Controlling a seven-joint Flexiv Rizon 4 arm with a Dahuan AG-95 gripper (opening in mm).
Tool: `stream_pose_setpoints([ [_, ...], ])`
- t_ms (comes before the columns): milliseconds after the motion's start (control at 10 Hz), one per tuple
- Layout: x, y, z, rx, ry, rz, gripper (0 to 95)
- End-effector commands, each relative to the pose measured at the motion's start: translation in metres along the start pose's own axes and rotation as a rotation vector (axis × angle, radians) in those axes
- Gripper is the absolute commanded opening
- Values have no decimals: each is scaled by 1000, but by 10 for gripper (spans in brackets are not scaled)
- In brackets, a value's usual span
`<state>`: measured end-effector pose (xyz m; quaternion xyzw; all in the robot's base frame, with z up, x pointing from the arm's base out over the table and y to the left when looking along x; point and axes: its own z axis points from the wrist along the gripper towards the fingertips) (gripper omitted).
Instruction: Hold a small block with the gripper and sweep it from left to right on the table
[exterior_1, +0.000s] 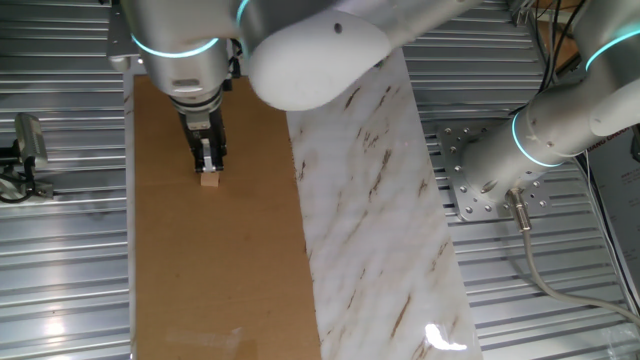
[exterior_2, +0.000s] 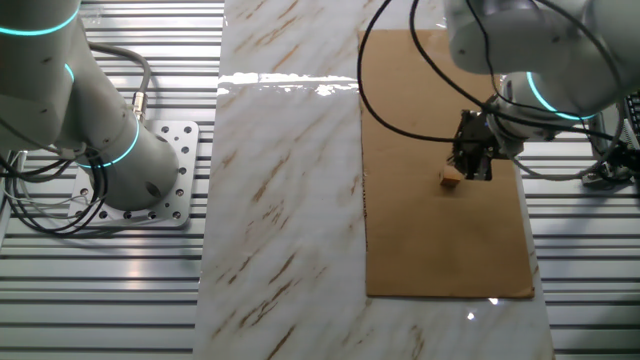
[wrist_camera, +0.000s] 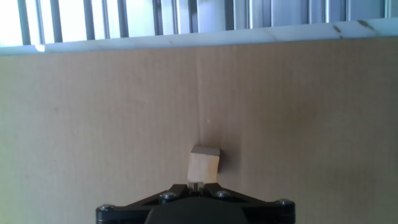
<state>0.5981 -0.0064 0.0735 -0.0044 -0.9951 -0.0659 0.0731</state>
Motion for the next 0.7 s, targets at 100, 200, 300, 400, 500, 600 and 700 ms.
stream_pose_setpoints([
  [100,3,0,1,0,-6,1,0],
  [200,4,0,2,-4,-8,0,0],
  [300,4,0,2,-3,-10,-5,0],
  [400,4,0,2,-6,-13,-6,0],
  [500,4,0,2,-6,-13,-7,0],
  [600,4,0,2,-5,-13,-8,0],
  [700,4,0,2,-5,-12,-7,0],
])
